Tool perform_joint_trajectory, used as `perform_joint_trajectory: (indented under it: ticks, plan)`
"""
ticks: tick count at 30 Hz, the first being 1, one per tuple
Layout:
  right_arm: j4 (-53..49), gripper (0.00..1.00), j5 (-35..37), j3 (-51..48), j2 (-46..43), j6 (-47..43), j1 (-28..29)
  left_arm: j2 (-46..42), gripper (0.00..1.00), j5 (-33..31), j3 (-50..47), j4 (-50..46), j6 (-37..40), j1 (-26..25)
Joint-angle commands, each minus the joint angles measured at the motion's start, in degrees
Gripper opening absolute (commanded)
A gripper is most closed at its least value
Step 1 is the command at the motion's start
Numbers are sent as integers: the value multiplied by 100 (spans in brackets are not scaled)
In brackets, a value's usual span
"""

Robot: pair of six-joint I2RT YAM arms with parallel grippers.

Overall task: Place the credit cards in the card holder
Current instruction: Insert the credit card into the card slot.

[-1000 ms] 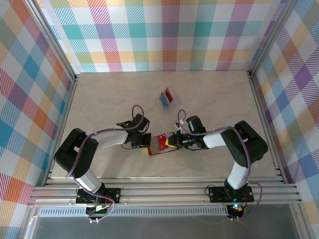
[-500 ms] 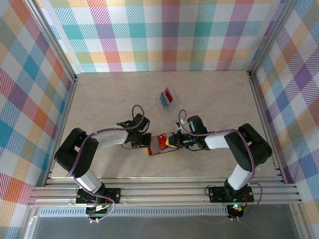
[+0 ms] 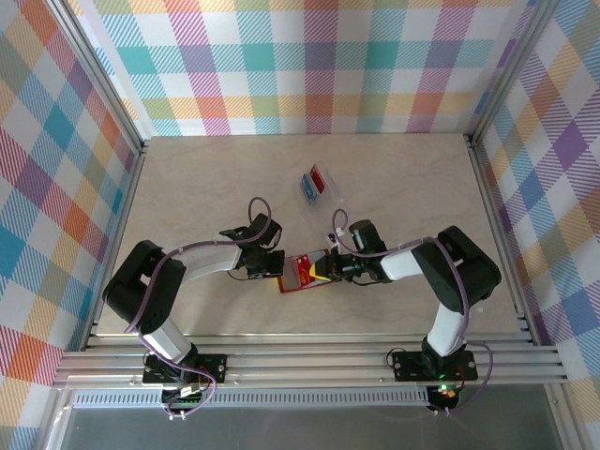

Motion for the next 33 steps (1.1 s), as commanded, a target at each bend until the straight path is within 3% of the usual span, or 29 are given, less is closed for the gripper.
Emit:
perform_joint_trajectory:
  ticks: [1, 9, 25, 33]
  plan:
    - [319, 0, -225, 133, 188, 94, 44, 442, 2, -260, -201, -156, 83, 9]
    - [530, 0, -149, 177, 428, 257, 113, 485, 2, -211, -208, -111, 70, 5]
    - [421, 0, 921, 292, 417, 505, 724, 542, 2, -70, -255, 29, 30, 0]
    - [436, 6, 1068, 517, 499, 331, 1018, 583, 2, 24, -269, 111, 24, 0]
